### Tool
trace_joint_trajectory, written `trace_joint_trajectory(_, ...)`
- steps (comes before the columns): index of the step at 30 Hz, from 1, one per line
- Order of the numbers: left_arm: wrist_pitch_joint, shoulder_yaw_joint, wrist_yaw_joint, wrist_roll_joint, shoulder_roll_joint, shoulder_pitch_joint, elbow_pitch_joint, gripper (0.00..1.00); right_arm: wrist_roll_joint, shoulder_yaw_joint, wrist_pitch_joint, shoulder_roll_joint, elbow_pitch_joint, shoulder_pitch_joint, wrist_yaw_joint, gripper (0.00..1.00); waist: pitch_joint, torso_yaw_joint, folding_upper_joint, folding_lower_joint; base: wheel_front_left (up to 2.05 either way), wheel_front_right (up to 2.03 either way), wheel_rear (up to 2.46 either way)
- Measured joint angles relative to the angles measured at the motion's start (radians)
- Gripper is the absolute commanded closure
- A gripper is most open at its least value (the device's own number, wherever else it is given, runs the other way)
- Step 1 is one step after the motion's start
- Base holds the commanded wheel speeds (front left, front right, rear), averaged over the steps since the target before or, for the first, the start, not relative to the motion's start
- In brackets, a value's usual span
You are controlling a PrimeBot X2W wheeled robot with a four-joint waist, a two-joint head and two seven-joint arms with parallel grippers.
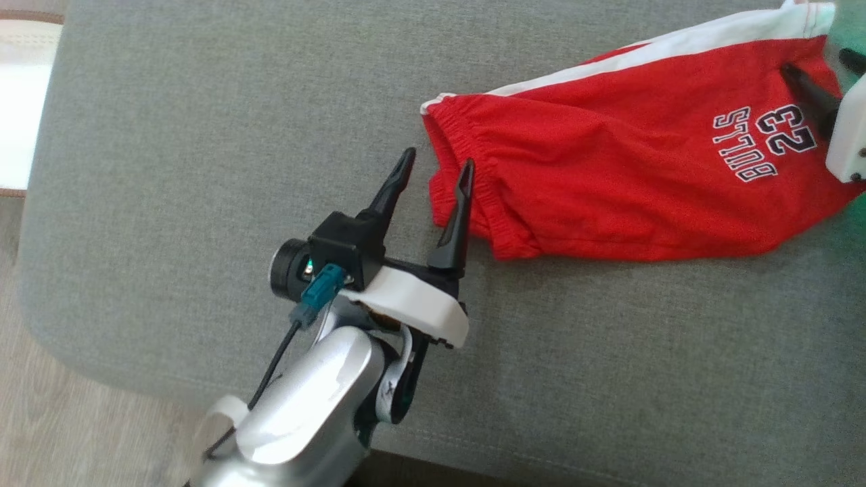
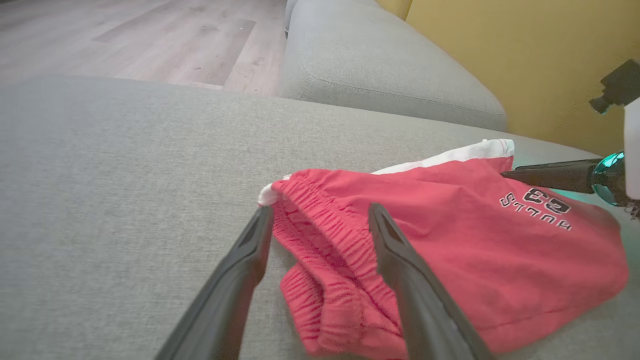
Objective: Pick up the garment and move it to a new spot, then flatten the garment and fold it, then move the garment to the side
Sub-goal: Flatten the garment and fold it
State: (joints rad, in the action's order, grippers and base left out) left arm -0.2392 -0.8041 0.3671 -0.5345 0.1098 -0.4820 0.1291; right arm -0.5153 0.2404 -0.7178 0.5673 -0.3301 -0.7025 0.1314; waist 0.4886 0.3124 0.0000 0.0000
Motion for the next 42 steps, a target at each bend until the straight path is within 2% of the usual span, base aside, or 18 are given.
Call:
trace_joint_trajectory(1,0.000,0.000,0.000,0.000,0.000,0.000,0.000,0.00,0.000,0.000,0.000,0.000,0.000,0.000,0.000,0.58,0.000,0.000,0.0000,0.0000,0.00,0.00,0.00)
trace_joint_trajectory(2,-0.002,0.000,0.003,0.012,0.003,0.002,-0.001,0.00,0.001,-0.009,0.000,-0.011,-0.008,-0.005,0.000,1.00,-0.002,0.003,0.0000,0.0000,0.00,0.00,0.00)
trace_joint_trajectory(5,-0.009,0.002,0.003,0.032,0.003,0.015,-0.007,0.00,-0.004,-0.030,0.001,-0.055,-0.023,-0.002,0.000,1.00,-0.015,0.004,0.0000,0.0000,0.00,0.00,0.00)
trace_joint_trajectory(9,-0.010,0.011,-0.005,0.080,0.008,0.064,-0.026,0.00,-0.044,-0.110,0.026,-0.123,-0.044,0.026,0.000,1.00,-0.038,-0.012,0.0000,0.0000,0.00,0.00,0.00)
trace_joint_trajectory(12,-0.011,0.046,-0.009,0.124,0.010,0.110,-0.059,0.00,-0.065,-0.171,0.042,-0.133,-0.043,0.083,0.000,1.00,-0.063,-0.032,0.0000,0.0000,0.00,0.00,0.00)
trace_joint_trajectory(19,-0.015,0.126,-0.056,0.195,0.018,0.256,-0.075,0.00,-0.111,-0.393,0.050,-0.132,-0.049,0.206,0.000,1.00,-0.130,-0.077,0.0000,0.0000,0.00,0.00,0.00)
trace_joint_trajectory(22,-0.015,0.153,-0.080,0.216,0.010,0.278,-0.075,0.00,-0.101,-0.490,0.039,-0.125,-0.060,0.212,0.000,1.00,-0.147,-0.085,0.0000,0.0000,0.00,0.00,0.00)
trace_joint_trajectory(25,-0.015,0.182,-0.107,0.228,-0.006,0.284,-0.074,0.00,-0.098,-0.565,-0.004,-0.147,-0.054,0.191,0.000,1.00,-0.154,-0.083,0.0000,0.0000,0.00,0.00,0.00)
trace_joint_trajectory(28,-0.015,0.200,-0.133,0.234,-0.030,0.303,-0.068,0.00,-0.072,-0.565,-0.081,-0.216,0.003,0.155,0.000,1.00,-0.156,-0.077,0.0000,0.0000,0.00,0.00,0.00)
trace_joint_trajectory(33,-0.015,0.215,-0.164,0.243,-0.050,0.318,-0.053,0.00,-0.023,-0.475,-0.227,-0.384,0.160,0.136,0.000,1.00,-0.154,-0.066,0.0000,0.0000,0.00,0.00,0.00)
trace_joint_trajectory(36,-0.015,0.225,-0.176,0.243,-0.055,0.318,-0.038,0.00,0.002,-0.447,-0.270,-0.477,0.192,0.136,0.000,1.00,-0.149,-0.058,0.0000,0.0000,0.00,0.00,0.00)
trace_joint_trajectory(38,-0.015,0.226,-0.184,0.243,-0.055,0.317,-0.026,0.00,0.017,-0.439,-0.274,-0.501,0.188,0.135,0.000,1.00,-0.146,-0.048,0.0000,0.0000,0.00,0.00,0.00)
trace_joint_trajectory(42,-0.015,0.199,-0.191,0.222,-0.056,0.313,-0.021,0.00,0.014,-0.440,-0.220,-0.501,0.117,0.110,0.000,1.00,-0.150,-0.020,0.0000,0.0000,0.00,0.00,0.00)
